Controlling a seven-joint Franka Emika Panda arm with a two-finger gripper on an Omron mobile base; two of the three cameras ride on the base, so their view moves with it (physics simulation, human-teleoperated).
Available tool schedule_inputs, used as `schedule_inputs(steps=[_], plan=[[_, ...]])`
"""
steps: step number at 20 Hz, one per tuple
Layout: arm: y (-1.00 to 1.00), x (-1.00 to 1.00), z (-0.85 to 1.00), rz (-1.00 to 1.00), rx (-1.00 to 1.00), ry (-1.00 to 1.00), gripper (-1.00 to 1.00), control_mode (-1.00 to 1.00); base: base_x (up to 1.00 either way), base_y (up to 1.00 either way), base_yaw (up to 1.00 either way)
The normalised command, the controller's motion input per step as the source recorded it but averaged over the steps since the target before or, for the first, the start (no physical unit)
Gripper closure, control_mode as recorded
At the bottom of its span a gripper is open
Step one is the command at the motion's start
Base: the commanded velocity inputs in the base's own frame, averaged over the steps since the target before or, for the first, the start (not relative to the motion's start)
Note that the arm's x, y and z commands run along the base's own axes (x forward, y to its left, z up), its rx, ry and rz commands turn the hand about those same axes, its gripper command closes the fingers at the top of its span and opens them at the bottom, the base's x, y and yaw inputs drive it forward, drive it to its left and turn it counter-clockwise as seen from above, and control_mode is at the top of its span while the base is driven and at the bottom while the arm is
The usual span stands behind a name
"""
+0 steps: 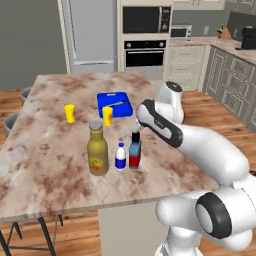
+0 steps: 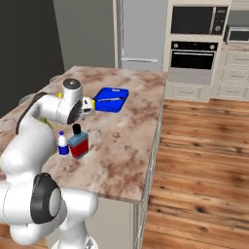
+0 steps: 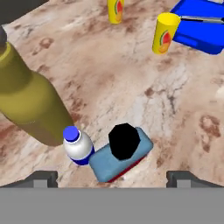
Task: Place the drinks on the dining counter in a tight cluster.
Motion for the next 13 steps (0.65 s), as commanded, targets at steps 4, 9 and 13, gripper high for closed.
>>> schedule_inputs(steps=[4, 9, 13], plan=[[-0.03, -0.81, 0.54, -0.45, -0.02, 0.05, -1.00, -1.00, 0.00, 0.00, 0.00], [-0.19, -0.92, 0.51, -0.45, 0.00, 0.01, -1.00, -1.00, 0.00, 0.00, 0.00], [-0.22, -0.85, 0.57, -0.36, 0.00, 0.00, -1.00, -1.00, 0.00, 0.00, 0.00]])
